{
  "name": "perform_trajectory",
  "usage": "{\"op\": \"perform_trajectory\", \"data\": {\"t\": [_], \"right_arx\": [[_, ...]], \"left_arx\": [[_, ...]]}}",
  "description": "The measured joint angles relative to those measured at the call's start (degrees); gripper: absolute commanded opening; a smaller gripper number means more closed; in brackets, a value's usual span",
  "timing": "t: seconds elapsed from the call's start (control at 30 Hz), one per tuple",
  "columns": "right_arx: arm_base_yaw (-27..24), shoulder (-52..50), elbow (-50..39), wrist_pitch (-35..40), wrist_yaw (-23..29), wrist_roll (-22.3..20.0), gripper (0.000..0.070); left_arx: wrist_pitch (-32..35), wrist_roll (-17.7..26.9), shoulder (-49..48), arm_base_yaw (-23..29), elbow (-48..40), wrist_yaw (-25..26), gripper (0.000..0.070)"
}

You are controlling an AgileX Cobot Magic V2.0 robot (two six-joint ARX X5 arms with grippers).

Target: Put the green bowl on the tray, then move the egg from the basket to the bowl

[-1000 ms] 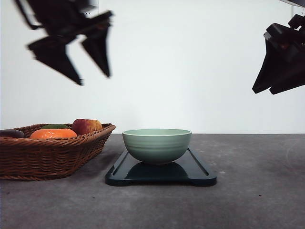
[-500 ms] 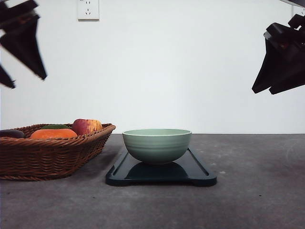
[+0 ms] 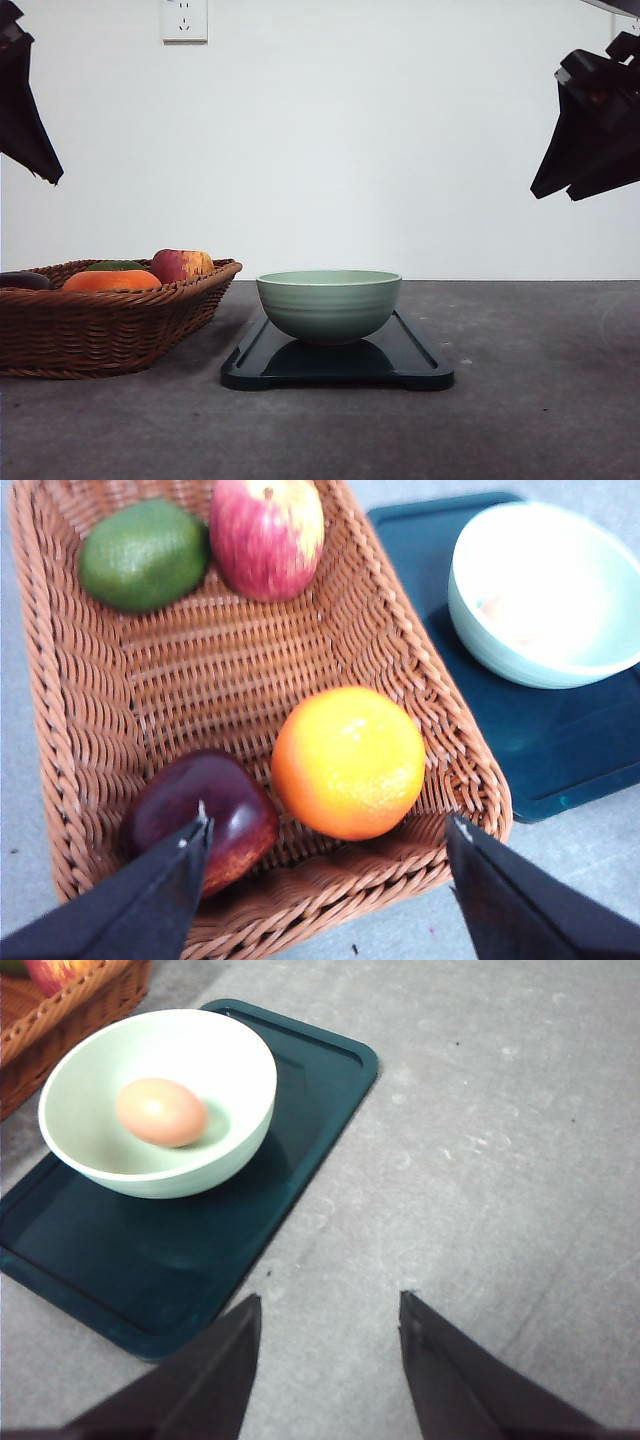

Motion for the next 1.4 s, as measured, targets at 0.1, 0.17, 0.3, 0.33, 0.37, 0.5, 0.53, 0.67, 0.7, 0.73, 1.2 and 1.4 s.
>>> {"op": "perform_trajectory", "data": {"t": [0.1,0.17,0.3,0.33,0.37,0.5,0.53,0.67,0.7,0.73,1.2,1.4], "right_arx": [[0.0,0.0,0.0,-0.1,0.0,-0.3,0.0012],[0.0,0.0,0.0,-0.2,0.0,-0.4,0.0011],[0.0,0.0,0.0,-1.7,0.0,-0.4,0.0011],[0.0,0.0,0.0,-1.7,0.0,-0.4,0.0011],[0.0,0.0,0.0,-1.6,0.0,-0.4,0.0011],[0.0,0.0,0.0,-1.3,0.0,-0.4,0.0011],[0.0,0.0,0.0,-1.3,0.0,-0.4,0.0011],[0.0,0.0,0.0,-1.3,0.0,-0.4,0.0011],[0.0,0.0,0.0,-1.2,0.0,-0.4,0.0011],[0.0,0.0,0.0,-1.2,0.0,-0.4,0.0011],[0.0,0.0,0.0,-1.2,0.0,-0.4,0.0011],[0.0,0.0,0.0,-1.2,0.0,-0.4,0.0011]], "left_arx": [[-0.1,0.2,0.0,0.0,0.0,0.0,0.0],[-0.1,0.2,0.0,0.0,0.0,0.0,0.0],[-1.0,0.0,0.0,0.0,0.0,0.0,0.0],[-0.9,0.0,0.0,0.0,0.0,0.0,0.0],[-0.9,0.0,0.0,0.0,0.0,0.0,0.0],[-0.9,0.0,0.0,0.0,0.0,0.0,0.0],[-0.9,0.0,0.0,0.0,0.0,0.0,0.0],[-0.9,-0.1,0.0,0.0,0.0,0.0,0.0],[-0.9,-0.1,0.0,-0.1,0.0,0.0,0.0],[-0.9,-0.1,-0.1,0.0,0.0,0.0,0.0],[16.1,3.2,-17.7,7.7,-12.9,-0.1,0.0],[19.7,2.6,-31.6,11.1,-24.9,-0.2,0.0]]}}
